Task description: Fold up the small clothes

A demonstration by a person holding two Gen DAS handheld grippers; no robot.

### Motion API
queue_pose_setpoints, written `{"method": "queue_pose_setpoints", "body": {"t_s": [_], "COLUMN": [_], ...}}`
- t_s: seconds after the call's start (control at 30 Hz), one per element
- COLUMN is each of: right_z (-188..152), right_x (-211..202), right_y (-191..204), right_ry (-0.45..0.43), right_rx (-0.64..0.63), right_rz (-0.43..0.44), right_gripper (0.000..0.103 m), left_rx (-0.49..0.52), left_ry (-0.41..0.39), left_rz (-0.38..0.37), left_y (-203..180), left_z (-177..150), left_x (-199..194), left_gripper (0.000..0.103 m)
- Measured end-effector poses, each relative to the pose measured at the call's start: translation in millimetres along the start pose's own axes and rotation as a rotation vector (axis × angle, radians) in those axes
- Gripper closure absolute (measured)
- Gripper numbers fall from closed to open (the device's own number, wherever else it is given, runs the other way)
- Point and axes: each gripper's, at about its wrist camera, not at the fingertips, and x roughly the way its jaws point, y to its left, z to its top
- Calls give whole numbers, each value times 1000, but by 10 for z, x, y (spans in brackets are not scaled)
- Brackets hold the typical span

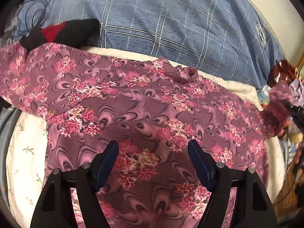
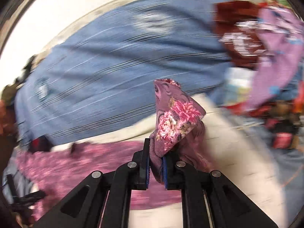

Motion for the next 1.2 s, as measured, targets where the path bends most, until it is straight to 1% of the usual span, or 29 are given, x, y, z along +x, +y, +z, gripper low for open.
{"method": "queue_pose_setpoints", "body": {"t_s": [0.03, 0.07, 0.1, 0.2, 0.23, 0.27, 0.3, 0.4, 0.53, 0.57, 0.63, 0.67, 0.7, 0.73, 0.8, 0.87, 0.9, 0.93, 0.97, 1.03, 1.07, 1.1, 1.13, 1.2], "right_z": [-15, -70, -103, -252, -287, -364, -419, -648, -962, -1056, -1228, -1325, -1410, -1454, -1406, -1269, -1219, -1156, -1102, -1071, -1082, -1111, -1140, -1186], "right_x": [104, 230, 334, 619, 717, 824, 865, 1035, 1209, 1267, 1441, 1549, 1631, 1646, 1512, 1256, 1164, 1032, 873, 729, 635, 589, 560, 505], "right_y": [179, 438, 615, 1171, 1310, 1554, 1699, 2191, 2760, 2878, 3017, 3051, 3078, 3089, 3033, 2804, 2698, 2525, 2272, 1937, 1614, 1407, 1199, 678], "right_ry": [17, 40, 56, 117, 138, 171, 184, 229, 271, 287, 352, 411, 461, 476, 457, 439, 428, 414, 394, 376, 373, 369, 367, 361], "right_rx": [-12, -32, -43, -77, -95, -130, -154, -241, -323, -351, -377, -377, -385, -392, -373, -310, -289, -264, -229, -167, -102, -48, 9, 171], "right_rz": [26, 60, 83, 154, 169, 188, 198, 228, 254, 253, 242, 245, 226, 212, 251, 307, 319, 322, 311, 283, 256, 244, 236, 238], "right_gripper": [93, 93, 93, 93, 93, 93, 93, 93, 93, 87, 83, 74, 72, 72, 71, 64, 60, 52, 48, 47, 46, 45, 45, 45], "left_rx": [-21, -38, -54, -70, -77, -85, -95, -146, -236, -257, -299, -319, -336, -345, -358, -360, -353, -342, -330, -300, -289, -277, -272, -284], "left_ry": [-12, -29, -56, -116, -128, -136, -143, -168, -186, -184, -181, -177, -173, -168, -148, -121, -101, -79, -61, -27, -17, 2, 15, 44], "left_rz": [-2, 4, 16, 87, 109, 126, 136, 157, 146, 143, 130, 125, 119, 115, 99, 64, 34, -2, -39, -87, -101, -133, -160, -194], "left_y": [49, 96, 160, 291, 336, 364, 389, 511, 714, 769, 871, 915, 954, 991, 1029, 1043, 1016, 973, 934, 819, 786, 718, 680, 648], "left_z": [39, 77, 107, 146, 154, 154, 151, 163, 163, 162, 166, 172, 171, 175, 176, 182, 180, 175, 172, 153, 146, 133, 130, 141], "left_x": [-19, -43, -103, -246, -284, -305, -333, -430, -520, -530, -526, -521, -515, -492, -446, -370, -331, -294, -251, -172, -142, -94, -53, 48], "left_gripper": [29, 29, 29, 29, 29, 29, 29, 29, 29, 29, 29, 29, 29, 29, 29, 29, 29, 29, 29, 28, 28, 27, 27, 27]}}
